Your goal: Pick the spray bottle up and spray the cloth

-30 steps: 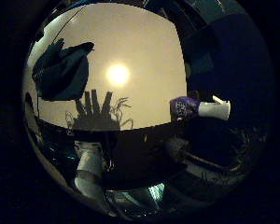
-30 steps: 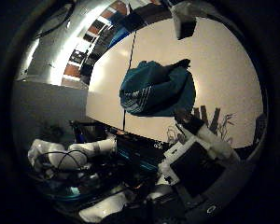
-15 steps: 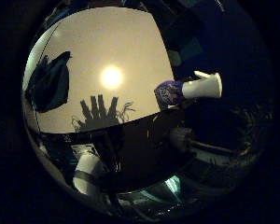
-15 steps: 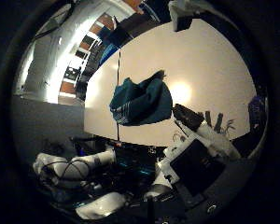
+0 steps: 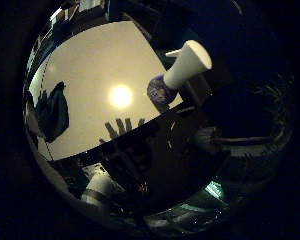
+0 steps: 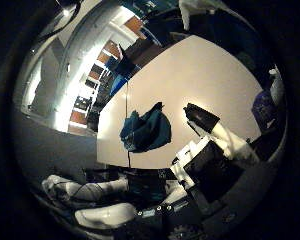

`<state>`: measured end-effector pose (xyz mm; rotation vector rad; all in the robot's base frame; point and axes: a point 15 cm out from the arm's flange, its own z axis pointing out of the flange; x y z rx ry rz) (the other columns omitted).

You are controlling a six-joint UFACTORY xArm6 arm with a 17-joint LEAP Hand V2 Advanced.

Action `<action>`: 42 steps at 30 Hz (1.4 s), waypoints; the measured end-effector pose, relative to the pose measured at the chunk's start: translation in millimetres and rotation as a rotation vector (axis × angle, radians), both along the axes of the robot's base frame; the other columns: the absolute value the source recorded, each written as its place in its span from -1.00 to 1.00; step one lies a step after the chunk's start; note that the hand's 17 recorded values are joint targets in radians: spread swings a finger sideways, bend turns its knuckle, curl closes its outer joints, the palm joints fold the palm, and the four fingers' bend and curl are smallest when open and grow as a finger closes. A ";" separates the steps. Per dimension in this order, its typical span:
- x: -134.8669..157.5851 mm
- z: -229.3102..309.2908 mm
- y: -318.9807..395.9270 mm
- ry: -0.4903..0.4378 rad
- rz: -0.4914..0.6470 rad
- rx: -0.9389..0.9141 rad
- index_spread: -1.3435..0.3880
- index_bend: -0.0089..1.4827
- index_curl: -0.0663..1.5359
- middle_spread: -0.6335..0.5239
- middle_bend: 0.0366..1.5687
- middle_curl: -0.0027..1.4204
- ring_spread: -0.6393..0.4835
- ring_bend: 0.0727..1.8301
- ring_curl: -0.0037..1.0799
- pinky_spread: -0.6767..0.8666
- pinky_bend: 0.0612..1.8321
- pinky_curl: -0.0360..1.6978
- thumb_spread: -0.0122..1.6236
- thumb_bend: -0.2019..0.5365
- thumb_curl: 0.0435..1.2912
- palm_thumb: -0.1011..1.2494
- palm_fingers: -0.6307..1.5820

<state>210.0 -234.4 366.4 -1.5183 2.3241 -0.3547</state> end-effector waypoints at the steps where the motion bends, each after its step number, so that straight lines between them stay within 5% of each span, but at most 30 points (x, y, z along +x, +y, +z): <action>1: -1.9 1.3 -2.6 -0.010 -0.009 0.001 0.08 -0.61 -0.41 0.00 -0.67 -0.50 0.42 -0.87 -0.68 0.33 -0.87 -0.69 0.18 -0.51 -0.42 0.55 -0.15; 15: -22.1 30.3 -52.2 -0.221 -0.153 0.009 0.12 -0.72 -0.42 0.21 -0.83 -0.56 0.45 -0.86 -0.65 0.34 -0.81 -0.63 0.14 -0.53 -0.39 0.54 -0.23; 25: -69.4 30.2 -136.5 -0.402 -0.332 0.064 0.17 -0.76 -0.48 0.27 -0.80 -0.58 0.46 -0.84 -0.58 0.35 -0.78 -0.60 0.15 -0.53 -0.40 0.41 -0.27; 33: -106.7 7.0 -181.8 -0.462 -0.413 0.163 0.25 -0.78 -0.53 0.31 -0.79 -0.55 0.48 -0.82 -0.54 0.35 -0.76 -0.59 0.18 -0.55 -0.45 0.25 -0.30; 42: -115.9 -51.4 -200.7 -0.482 -0.373 0.327 0.30 -0.79 -0.58 0.36 -0.77 -0.52 0.51 -0.80 -0.51 0.36 -0.74 -0.59 0.18 -0.55 -0.53 0.06 -0.34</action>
